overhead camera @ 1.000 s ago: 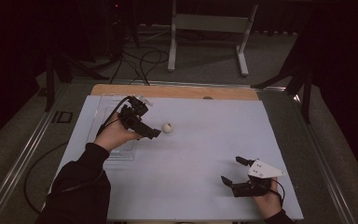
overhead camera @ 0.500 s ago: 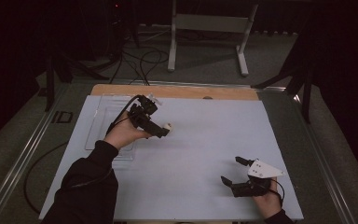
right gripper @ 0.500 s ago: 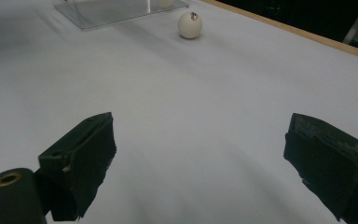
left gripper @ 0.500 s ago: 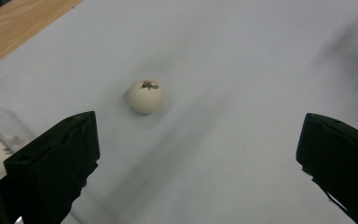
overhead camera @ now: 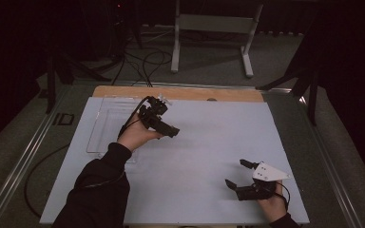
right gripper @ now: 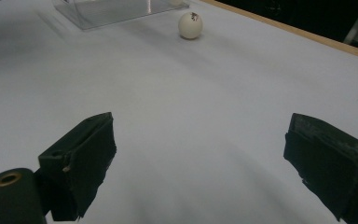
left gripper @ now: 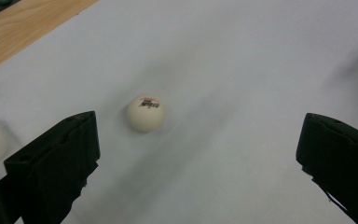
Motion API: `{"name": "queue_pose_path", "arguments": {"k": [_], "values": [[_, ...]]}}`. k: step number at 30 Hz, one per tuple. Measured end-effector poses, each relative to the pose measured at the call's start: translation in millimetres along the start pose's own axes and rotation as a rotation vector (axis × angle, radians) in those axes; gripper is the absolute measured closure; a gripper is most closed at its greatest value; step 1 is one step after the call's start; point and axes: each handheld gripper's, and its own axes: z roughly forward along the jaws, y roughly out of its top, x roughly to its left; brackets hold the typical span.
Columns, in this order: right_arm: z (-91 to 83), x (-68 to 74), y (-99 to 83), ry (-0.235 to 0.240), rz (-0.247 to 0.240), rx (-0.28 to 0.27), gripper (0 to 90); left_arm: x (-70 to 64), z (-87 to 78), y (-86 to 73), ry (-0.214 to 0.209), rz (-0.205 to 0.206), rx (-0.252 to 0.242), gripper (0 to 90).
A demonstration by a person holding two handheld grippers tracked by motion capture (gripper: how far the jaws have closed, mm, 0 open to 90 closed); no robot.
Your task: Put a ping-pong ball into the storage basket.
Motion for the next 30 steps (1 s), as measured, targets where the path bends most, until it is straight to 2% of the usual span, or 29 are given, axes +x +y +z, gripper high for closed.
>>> {"name": "queue_pose_path", "arguments": {"k": [10, 19, 30], "values": [[-0.2, -0.3, -0.2, 0.002, -0.001, -0.003, 8.7, -0.3, 13.3, 4.5, -0.005, -0.009, -0.007, 0.6], [0.2, 0.0, -0.3, 0.002, 0.0, 0.001, 8.7, 3.1, 25.6, 4.0, 0.013, -0.029, -0.019, 1.2], [0.5, -0.4, -0.8, 0.005, 0.006, 0.003, 8.7, 5.5, 44.0, 2.9, 0.033, -0.039, 0.004, 1.2]]}}
